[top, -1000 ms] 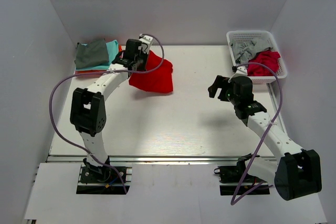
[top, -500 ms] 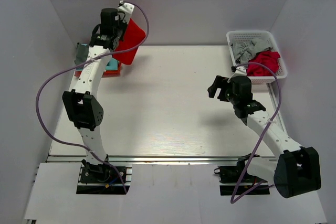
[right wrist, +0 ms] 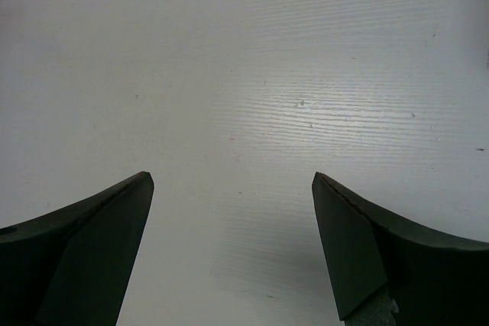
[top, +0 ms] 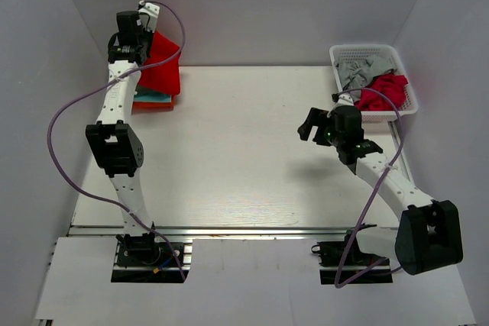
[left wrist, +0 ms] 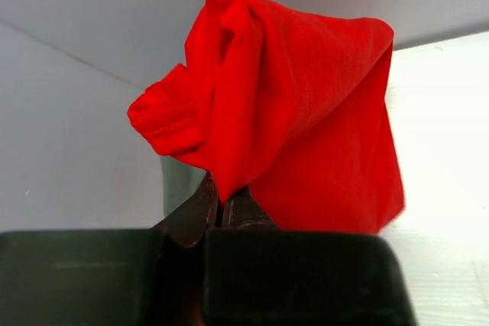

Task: Fold and stack the t-shirts
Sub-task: Put the neatly folded tshirt into the corner of the board with the left arm

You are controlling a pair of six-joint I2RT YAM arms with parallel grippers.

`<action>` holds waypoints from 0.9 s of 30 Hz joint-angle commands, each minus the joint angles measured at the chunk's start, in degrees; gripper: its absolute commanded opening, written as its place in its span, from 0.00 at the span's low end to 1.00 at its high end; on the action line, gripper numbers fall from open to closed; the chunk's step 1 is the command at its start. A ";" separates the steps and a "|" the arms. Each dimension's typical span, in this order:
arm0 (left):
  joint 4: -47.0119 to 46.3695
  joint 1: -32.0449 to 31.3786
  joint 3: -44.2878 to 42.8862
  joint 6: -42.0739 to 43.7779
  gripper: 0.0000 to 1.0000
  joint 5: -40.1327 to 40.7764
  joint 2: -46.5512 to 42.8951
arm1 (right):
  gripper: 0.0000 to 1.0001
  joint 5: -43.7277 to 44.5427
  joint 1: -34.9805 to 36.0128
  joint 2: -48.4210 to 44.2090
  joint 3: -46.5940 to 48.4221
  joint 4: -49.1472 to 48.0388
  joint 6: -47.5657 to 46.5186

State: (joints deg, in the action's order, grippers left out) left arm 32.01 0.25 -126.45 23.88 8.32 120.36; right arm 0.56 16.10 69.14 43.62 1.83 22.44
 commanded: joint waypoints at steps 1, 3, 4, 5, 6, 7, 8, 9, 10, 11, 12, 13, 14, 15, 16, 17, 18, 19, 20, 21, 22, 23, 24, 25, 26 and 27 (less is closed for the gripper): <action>-3.44 3.25 -3.19 -2.34 0.00 -1.28 -1.01 | 0.90 -2.40 0.16 1.69 3.57 -0.59 0.86; -3.45 4.49 -3.80 -3.14 0.00 -1.99 0.40 | 0.90 -3.36 0.08 3.18 4.02 -0.33 1.03; -4.14 5.10 -3.80 -3.83 0.00 -2.77 0.93 | 0.90 -3.46 0.16 3.45 4.80 -0.16 1.12; -4.15 6.33 -3.80 -3.84 0.00 -3.39 1.46 | 0.90 -3.89 0.16 3.98 4.81 -0.24 1.03; -4.15 6.86 -4.32 -3.84 0.00 -3.39 2.77 | 0.90 -4.07 0.16 4.42 5.07 -0.33 1.03; -4.67 7.82 -4.85 -4.36 0.00 -3.39 3.48 | 0.90 -4.07 0.16 4.51 5.16 -0.33 1.12; -4.68 8.36 -4.86 -4.37 0.00 -3.39 4.18 | 0.90 -4.25 0.25 4.86 5.16 -0.33 1.21; -4.68 8.36 -5.64 -4.37 0.00 -3.39 4.88 | 0.90 -4.25 0.16 5.29 5.34 -0.16 1.21; -5.28 9.23 -5.65 -4.37 0.00 -4.79 5.50 | 0.90 -4.34 0.16 5.39 5.77 0.02 0.95; -5.81 10.11 -5.65 -4.37 0.00 -4.80 6.64 | 0.90 -4.16 0.16 5.73 5.95 0.11 0.86; -5.82 10.64 -6.26 -4.37 0.00 -5.41 7.26 | 0.90 -4.16 0.16 6.17 6.48 0.28 0.85; -6.34 10.65 -6.78 -4.89 0.00 -5.94 7.96 | 0.90 -4.25 0.16 6.53 6.48 0.20 0.77; -6.35 11.34 -6.79 -4.89 0.00 -5.33 9.36 | 0.90 -4.42 0.16 6.70 6.66 0.11 0.85; -6.35 11.96 -7.48 -4.89 0.00 -5.33 10.07 | 0.90 -4.51 0.25 7.58 7.09 0.11 0.85; -6.35 11.97 -7.49 -5.68 0.00 -4.37 10.68 | 0.90 -4.77 0.16 7.93 7.27 0.02 0.68; -7.56 12.49 -7.49 -6.21 0.17 -3.49 11.21 | 0.90 -5.04 0.25 8.28 7.62 0.37 0.68; -8.10 12.49 -8.01 -6.73 0.35 -0.26 12.26 | 0.90 -5.21 0.16 8.64 8.23 0.55 0.51; -8.97 13.10 -8.02 -9.00 0.51 2.03 12.79 | 0.90 -5.65 0.16 9.60 8.24 0.55 0.42; -9.94 13.11 -8.02 -9.90 0.99 4.14 13.32 | 0.90 -5.83 0.16 9.78 8.33 0.55 0.24; -10.91 13.11 -8.02 -9.90 1.00 5.73 13.33 | 0.90 -5.74 0.16 10.30 8.85 0.55 0.15; -11.61 13.11 -7.41 -11.82 1.00 6.35 13.33 | 0.90 -6.35 0.08 11.00 9.03 0.55 0.15; -12.31 13.11 -6.88 -12.79 1.00 6.36 13.33 | 0.90 -6.53 0.16 11.45 9.12 0.90 -0.02; -12.32 13.11 -6.88 -14.20 1.00 7.32 12.63 | 0.90 -6.88 0.34 11.54 9.21 0.81 -0.02; -12.32 13.11 -6.35 -16.65 1.00 7.85 12.62 | 0.90 -7.41 0.25 11.89 9.29 0.81 -0.02; -12.32 13.11 -6.35 -17.54 1.00 7.86 12.10 | 0.90 -7.67 0.34 11.72 9.12 0.64 -0.11; -12.32 13.11 -6.35 -18.42 1.00 8.38 11.31 | 0.90 -7.59 0.16 11.63 8.86 0.55 -0.20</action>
State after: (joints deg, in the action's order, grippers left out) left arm 22.52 13.41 -131.74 10.85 13.50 135.96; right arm -5.54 16.14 81.08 50.48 3.05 23.29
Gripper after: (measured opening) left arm 0.992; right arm 0.902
